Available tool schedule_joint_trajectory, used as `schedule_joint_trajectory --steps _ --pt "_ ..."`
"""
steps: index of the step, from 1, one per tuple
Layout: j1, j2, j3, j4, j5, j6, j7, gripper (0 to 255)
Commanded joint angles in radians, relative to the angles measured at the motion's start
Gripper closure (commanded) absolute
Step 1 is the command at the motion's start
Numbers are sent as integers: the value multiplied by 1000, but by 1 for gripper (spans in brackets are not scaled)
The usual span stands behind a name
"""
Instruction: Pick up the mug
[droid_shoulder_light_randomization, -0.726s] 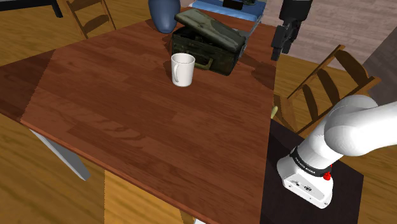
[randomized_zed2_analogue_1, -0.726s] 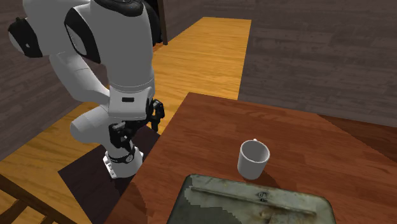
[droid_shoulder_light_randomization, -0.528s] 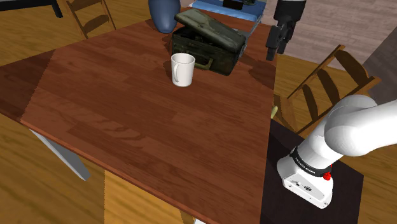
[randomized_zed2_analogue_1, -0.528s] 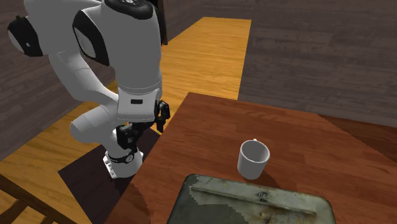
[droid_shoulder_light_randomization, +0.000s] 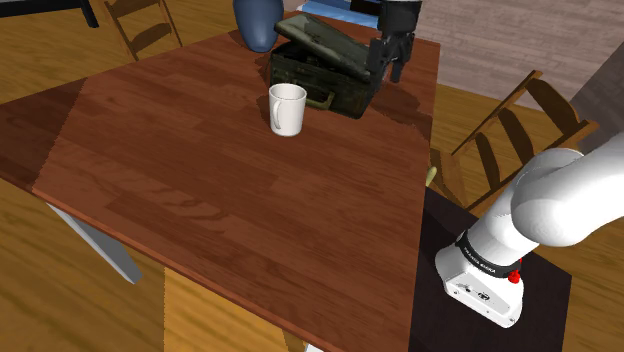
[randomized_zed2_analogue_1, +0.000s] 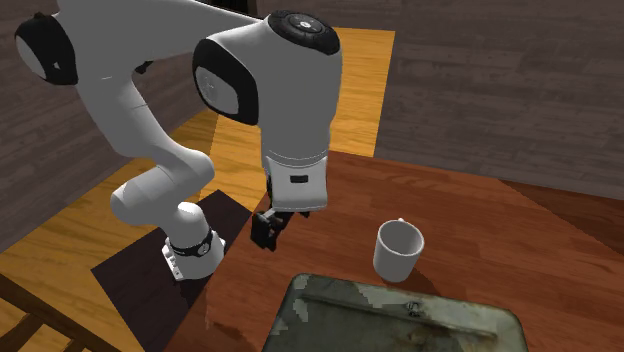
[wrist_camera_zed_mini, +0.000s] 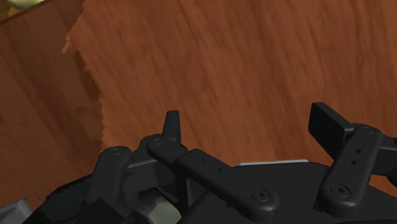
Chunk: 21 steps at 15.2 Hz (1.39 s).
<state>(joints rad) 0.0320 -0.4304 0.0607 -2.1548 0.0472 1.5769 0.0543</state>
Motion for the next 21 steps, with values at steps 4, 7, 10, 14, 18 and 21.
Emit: schedule_joint_trajectory --steps 4,7,10,14,18,21 --pt "19 175 36 130 27 47 47 0" --pt "32 284 55 227 35 60 75 0" --pt "45 395 72 337 39 65 103 0" --pt "65 551 91 507 36 54 141 0" --pt "66 552 91 454 36 107 136 0" --pt "66 555 91 418 36 146 133 0"
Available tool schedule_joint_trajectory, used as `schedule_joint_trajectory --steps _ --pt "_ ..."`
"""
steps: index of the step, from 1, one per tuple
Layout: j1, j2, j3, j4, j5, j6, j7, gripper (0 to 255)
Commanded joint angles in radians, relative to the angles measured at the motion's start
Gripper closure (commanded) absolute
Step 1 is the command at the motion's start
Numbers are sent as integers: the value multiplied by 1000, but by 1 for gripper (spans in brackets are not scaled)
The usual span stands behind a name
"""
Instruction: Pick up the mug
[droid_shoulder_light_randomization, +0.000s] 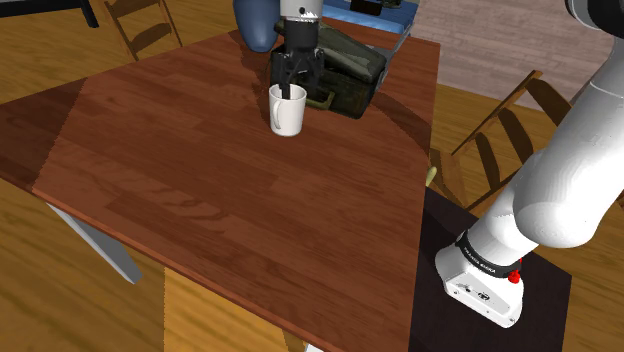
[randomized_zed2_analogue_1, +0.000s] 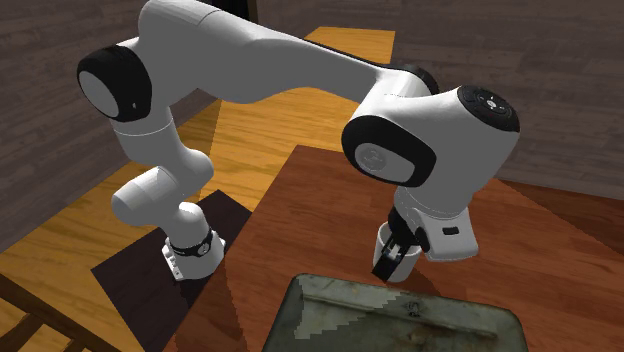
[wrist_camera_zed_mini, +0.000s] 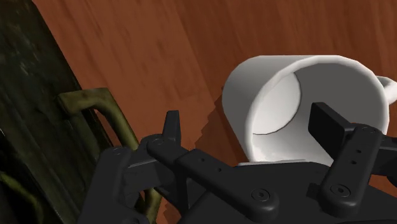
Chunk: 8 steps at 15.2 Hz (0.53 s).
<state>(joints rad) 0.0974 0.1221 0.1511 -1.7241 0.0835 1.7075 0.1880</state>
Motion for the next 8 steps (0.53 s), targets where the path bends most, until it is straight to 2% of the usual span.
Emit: schedule_joint_trajectory --steps 1,3,4,8 --pt "0 3 0 -20 0 23 -1 0" --pt "0 3 0 -20 0 23 -1 0" --pt "1 4 0 -18 0 23 -1 255" --pt "0 4 0 -19 0 23 -1 255"
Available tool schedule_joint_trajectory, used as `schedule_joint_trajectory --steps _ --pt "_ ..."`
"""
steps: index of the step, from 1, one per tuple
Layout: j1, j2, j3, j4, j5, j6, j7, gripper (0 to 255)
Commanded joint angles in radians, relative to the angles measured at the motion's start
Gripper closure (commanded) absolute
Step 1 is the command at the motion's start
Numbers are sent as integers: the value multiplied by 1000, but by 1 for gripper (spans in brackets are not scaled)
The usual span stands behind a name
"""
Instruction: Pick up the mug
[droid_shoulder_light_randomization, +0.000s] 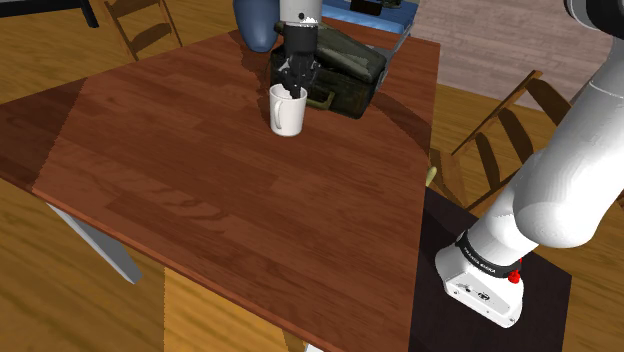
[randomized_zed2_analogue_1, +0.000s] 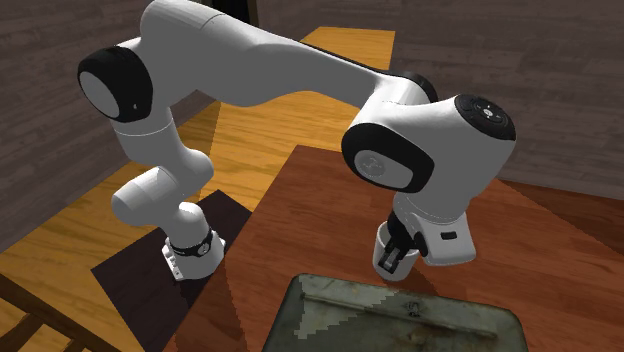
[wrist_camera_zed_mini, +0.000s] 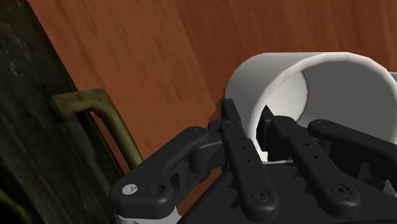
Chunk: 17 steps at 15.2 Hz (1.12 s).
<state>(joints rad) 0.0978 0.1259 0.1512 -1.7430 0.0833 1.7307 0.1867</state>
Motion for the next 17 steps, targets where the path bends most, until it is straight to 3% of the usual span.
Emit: schedule_joint_trajectory --steps 1,5,17 --pt "0 0 0 0 0 0 0 255" --pt "0 -1 0 -1 0 0 0 255" --pt "0 -2 0 159 -1 -160 13 255"
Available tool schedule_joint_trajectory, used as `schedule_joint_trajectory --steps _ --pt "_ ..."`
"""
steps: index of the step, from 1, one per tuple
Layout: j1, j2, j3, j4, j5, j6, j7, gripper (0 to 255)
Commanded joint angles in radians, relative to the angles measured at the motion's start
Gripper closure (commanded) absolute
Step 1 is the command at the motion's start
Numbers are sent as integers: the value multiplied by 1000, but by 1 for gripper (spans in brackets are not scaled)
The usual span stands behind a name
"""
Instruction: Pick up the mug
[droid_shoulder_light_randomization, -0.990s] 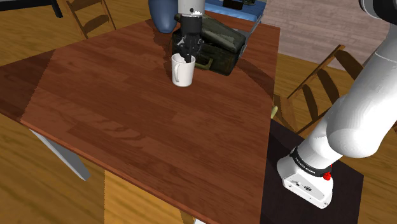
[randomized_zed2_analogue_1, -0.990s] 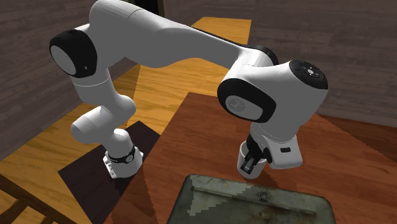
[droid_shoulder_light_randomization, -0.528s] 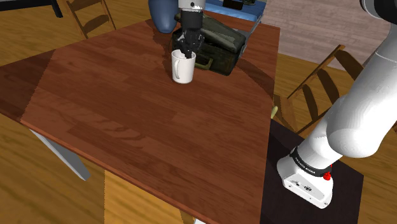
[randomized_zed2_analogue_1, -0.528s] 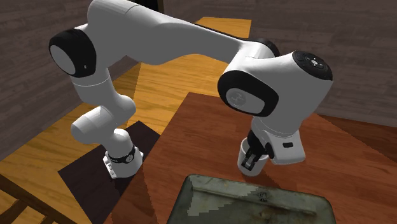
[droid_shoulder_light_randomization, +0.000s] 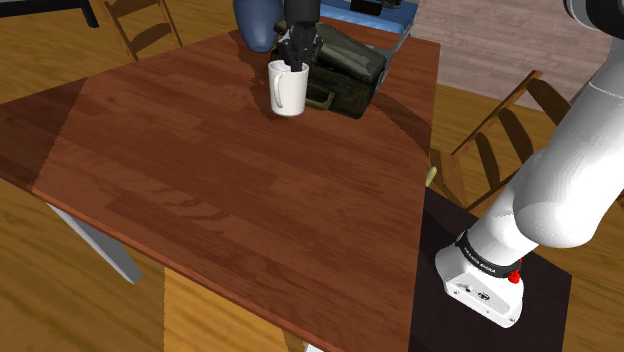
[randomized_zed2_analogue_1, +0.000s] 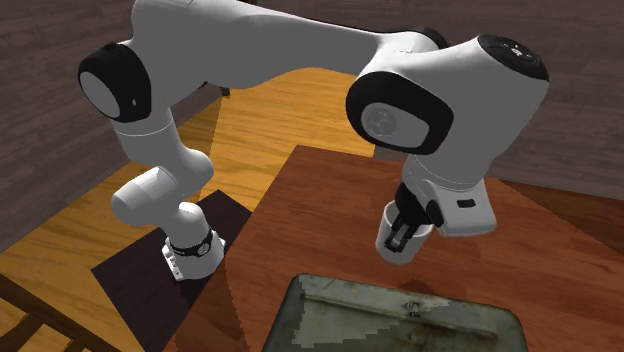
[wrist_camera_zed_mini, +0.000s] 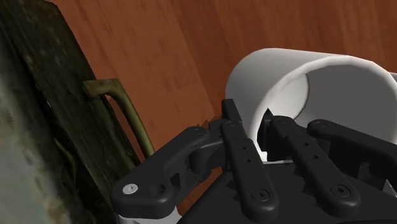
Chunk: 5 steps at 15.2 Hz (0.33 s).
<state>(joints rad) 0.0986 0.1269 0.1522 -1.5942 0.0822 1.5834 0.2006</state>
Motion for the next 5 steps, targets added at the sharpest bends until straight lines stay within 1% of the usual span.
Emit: schedule_joint_trajectory --steps 1,3,5 --pt "-1 -1 -1 26 0 -27 1 255" --pt "-1 2 0 58 0 -55 4 255" --pt "-1 3 0 60 0 -57 4 255"
